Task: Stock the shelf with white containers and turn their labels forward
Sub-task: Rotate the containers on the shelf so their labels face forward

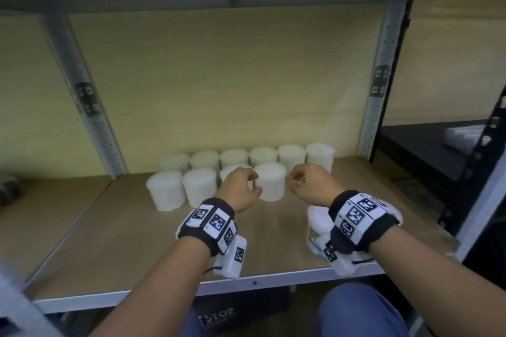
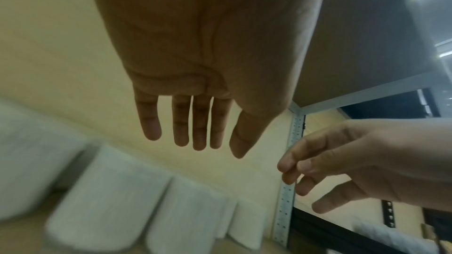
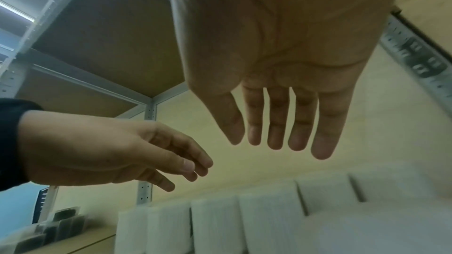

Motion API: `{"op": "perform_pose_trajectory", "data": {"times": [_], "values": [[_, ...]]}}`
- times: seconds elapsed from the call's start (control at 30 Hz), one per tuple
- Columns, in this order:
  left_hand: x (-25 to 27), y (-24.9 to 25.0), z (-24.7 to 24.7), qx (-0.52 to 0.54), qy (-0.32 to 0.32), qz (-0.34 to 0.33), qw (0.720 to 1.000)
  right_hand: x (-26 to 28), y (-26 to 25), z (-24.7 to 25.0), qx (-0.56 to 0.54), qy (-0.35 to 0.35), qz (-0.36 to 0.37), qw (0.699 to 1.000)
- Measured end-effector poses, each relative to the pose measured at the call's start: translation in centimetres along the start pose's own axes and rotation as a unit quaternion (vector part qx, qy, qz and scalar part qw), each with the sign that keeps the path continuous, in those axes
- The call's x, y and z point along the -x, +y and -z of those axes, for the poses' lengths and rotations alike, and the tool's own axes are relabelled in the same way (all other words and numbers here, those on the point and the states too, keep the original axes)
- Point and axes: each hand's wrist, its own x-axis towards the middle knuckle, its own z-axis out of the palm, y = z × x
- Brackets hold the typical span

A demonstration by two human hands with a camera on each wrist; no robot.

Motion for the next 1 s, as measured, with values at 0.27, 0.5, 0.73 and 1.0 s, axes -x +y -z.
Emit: {"op": "perform_pose_trajectory", "data": {"times": [0.27, 0.5, 0.73, 1.0], "values": [[-3.7, -5.7, 2.8, -0.043, -0.023, 0.052, 0.997, -6.8, -4.2, -4.1, 0.056, -0.011, -0.014, 0.998], [-7.4, -6.6, 2.7, -0.070, -0.037, 0.044, 0.996, -10.8, -4.8, -5.1, 0.153, -0.043, -0.029, 0.987], [-9.0, -6.9, 1.2, -0.112, -0.083, 0.034, 0.990, -12.0, -4.3, -5.1, 0.204, -0.095, -0.041, 0.973], [-9.3, -6.7, 0.9, -0.150, -0.111, 0.024, 0.982, -12.5, -3.5, -5.4, 0.213, -0.091, -0.029, 0.972]]}}
